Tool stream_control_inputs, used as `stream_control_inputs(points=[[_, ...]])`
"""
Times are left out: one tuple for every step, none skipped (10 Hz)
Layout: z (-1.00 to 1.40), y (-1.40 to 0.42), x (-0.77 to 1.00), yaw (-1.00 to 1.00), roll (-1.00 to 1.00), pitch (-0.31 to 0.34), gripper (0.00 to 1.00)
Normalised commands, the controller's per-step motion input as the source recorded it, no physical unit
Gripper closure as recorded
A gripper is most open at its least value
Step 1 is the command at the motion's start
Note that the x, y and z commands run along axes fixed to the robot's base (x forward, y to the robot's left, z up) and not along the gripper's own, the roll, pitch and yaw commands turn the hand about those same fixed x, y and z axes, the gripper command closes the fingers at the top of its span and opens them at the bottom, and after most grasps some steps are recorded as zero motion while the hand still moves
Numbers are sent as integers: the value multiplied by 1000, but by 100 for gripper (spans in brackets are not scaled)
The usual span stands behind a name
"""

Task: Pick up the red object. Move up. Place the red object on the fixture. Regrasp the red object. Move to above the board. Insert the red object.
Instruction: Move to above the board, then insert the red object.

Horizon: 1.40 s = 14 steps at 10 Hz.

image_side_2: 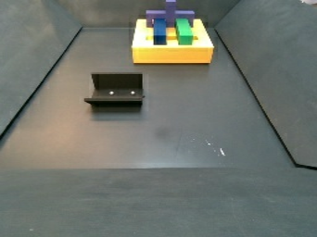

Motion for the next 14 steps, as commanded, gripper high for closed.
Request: stream_control_inputs(points=[[5,0,-48,3,-227,-15,100],[0,26,0,0,-6,0,100],[-166,29,0,0,-64,-37,100],[-314,37,0,-3,-134,-91,100],[-497,31,9,-26,-176,-100,100],[-603,29,9,-49,-250,-134,100],[-574,26,0,-43,-264,-141,100],[-554,40,0,-23,-276,-144,100],[-511,74,0,-20,-299,-159,100],[-509,94,0,0,-301,-156,100],[-529,117,0,0,-297,-147,100],[-531,151,0,0,-289,-151,100],[-591,194,100,-86,-260,-110,100],[-491,346,137,-103,-314,-73,100]])
